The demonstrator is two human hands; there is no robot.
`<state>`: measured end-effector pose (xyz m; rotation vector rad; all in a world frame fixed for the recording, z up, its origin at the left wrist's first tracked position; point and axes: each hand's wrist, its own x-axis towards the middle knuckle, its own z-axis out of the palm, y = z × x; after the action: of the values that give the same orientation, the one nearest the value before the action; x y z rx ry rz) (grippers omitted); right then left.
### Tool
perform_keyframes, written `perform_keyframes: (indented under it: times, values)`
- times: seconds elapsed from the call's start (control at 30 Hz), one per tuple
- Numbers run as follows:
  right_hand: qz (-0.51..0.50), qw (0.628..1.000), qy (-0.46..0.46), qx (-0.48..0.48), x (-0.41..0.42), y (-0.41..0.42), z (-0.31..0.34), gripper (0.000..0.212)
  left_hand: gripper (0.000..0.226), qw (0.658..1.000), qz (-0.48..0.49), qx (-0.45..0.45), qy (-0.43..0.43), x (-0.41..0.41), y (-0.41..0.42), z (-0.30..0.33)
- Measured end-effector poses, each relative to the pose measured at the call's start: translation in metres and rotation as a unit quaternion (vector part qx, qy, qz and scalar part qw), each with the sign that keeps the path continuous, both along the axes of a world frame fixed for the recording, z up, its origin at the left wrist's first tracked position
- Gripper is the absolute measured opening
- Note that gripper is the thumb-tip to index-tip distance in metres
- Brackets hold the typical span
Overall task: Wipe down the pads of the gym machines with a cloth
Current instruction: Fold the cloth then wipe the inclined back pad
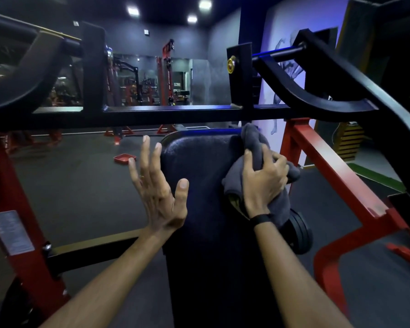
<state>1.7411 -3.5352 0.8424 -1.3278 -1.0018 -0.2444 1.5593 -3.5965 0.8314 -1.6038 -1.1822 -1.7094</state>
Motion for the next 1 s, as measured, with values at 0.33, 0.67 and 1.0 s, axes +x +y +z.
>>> perform_keyframes:
  times: [0.33, 0.67, 1.0]
  values:
    - [0.102, 0.936, -0.317, 0.113, -0.048, 0.001, 0.047, 0.034, 0.065, 0.993, -0.003, 0.032, 0.117, -0.003, 0.002, 0.0]
    - [0.114, 0.993, -0.015, 0.015, 0.049, 0.001, -0.042, 0.058, 0.063, 0.977, -0.003, 0.042, 0.208, 0.0, 0.002, -0.002]
    - [0.073, 0.995, -0.072, -0.005, 0.062, -0.074, -0.16, 0.056, 0.064, 0.929, -0.003, 0.043, 0.369, -0.001, 0.001, -0.006]
